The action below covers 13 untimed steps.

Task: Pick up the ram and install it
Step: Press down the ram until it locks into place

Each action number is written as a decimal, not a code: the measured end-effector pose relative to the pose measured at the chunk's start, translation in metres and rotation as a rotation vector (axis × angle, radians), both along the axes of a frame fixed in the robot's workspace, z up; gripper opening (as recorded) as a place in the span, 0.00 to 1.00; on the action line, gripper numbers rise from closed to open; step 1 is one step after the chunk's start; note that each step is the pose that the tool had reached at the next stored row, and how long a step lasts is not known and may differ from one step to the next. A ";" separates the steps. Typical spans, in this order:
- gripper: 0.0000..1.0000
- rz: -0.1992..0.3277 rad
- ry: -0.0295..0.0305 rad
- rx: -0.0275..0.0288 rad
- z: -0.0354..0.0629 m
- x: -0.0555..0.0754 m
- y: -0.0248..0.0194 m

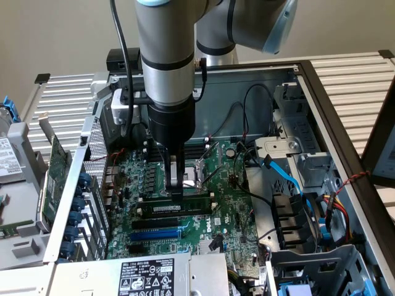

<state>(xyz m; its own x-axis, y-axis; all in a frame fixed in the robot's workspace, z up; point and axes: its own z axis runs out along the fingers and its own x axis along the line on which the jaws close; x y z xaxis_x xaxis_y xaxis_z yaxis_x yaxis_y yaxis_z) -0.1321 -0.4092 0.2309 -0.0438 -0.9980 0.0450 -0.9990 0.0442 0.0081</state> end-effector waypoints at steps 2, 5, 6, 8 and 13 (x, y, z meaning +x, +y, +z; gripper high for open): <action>0.11 0.000 0.0000 -0.0001 -0.0001 0.000 -0.0001; 0.11 0.000 0.0001 -0.0002 -0.0005 0.000 -0.0001; 0.11 0.000 0.0001 -0.0001 -0.0006 0.000 -0.0003; 0.11 0.000 0.0000 0.0000 -0.0006 0.000 -0.0013; 0.11 0.000 0.0000 0.0009 -0.0007 0.000 -0.0018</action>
<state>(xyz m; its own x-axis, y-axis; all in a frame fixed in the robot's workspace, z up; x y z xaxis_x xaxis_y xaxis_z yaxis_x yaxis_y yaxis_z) -0.1321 -0.4110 0.2302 -0.0437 -0.9981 0.0441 -0.9990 0.0441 0.0082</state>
